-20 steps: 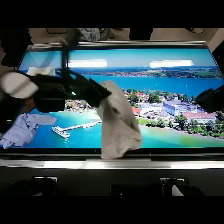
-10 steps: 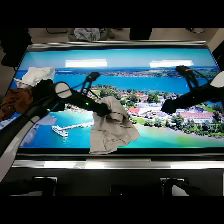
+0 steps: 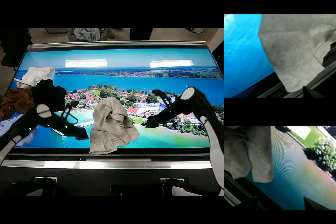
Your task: Fold the shirts.
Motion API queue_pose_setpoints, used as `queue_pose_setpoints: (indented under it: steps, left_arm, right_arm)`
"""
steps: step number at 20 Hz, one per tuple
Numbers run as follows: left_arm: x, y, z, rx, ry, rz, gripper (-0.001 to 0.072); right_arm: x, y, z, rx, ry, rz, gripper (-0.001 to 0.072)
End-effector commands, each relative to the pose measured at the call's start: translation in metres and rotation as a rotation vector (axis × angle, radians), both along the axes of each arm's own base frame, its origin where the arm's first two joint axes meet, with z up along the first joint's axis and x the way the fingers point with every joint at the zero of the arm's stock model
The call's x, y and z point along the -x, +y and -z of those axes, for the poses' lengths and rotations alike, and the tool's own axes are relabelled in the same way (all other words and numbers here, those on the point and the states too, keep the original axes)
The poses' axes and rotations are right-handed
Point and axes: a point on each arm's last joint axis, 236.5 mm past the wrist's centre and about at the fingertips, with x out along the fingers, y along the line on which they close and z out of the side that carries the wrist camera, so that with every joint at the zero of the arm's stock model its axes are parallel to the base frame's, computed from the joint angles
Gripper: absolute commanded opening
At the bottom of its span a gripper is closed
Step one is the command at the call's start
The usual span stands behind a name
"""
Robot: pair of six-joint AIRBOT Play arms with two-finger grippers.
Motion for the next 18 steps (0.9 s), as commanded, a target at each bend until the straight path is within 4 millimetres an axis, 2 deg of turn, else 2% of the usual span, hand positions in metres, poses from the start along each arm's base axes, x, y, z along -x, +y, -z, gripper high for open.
queue_pose_setpoints:
  steps: [1,6,7,9,10,12,13,14,15,16,18]
  left_arm:
    - [0.029,-0.025,0.043,0.062,0.053,-0.104,0.0712]
    - [0.029,-0.044,0.065,0.047,0.052,-0.099,0.07]
    - [0.03,-0.045,0.067,0.049,0.063,-0.108,0.0564]
    - [0.026,-0.046,0.067,0.054,0.062,-0.129,0.0188]
    - [0.024,-0.047,0.066,0.057,0.058,-0.127,0.0048]
    - [0.02,-0.049,0.06,0.066,0.043,-0.123,0.003]
    - [0.016,-0.051,0.055,0.073,0.029,-0.121,0.0029]
    - [0.012,-0.052,0.05,0.081,0.012,-0.119,0.0028]
    - [0.007,-0.054,0.042,0.092,-0.013,-0.114,0.0028]
    - [0.002,-0.054,0.034,0.096,-0.045,-0.106,0.0028]
    - [-0.015,-0.045,0.006,0.085,-0.138,-0.069,0.0027]
  right_arm:
    - [0.01,0.022,0.022,-0.024,0.053,-0.014,0.071]
    - [0.011,0.041,0.037,-0.056,0.098,-0.007,0.071]
    - [0.009,0.047,0.041,-0.062,0.098,-0.009,0.071]
    - [0.006,0.055,0.05,-0.059,0.101,0.003,0.0709]
    - [0.006,0.059,0.054,-0.065,0.114,0.015,0.0708]
    - [0.008,0.072,0.059,-0.104,0.147,0.028,0.0698]
    - [0.009,0.078,0.062,-0.117,0.158,0.032,0.0651]
    - [0.008,0.079,0.066,-0.114,0.162,0.039,0.0552]
    - [0.007,0.08,0.069,-0.109,0.159,0.044,0.0267]
    - [0.001,0.079,0.069,-0.107,0.141,0.054,0.0053]
    - [-0.011,0.071,0.051,-0.079,0.056,-0.02,0.0052]
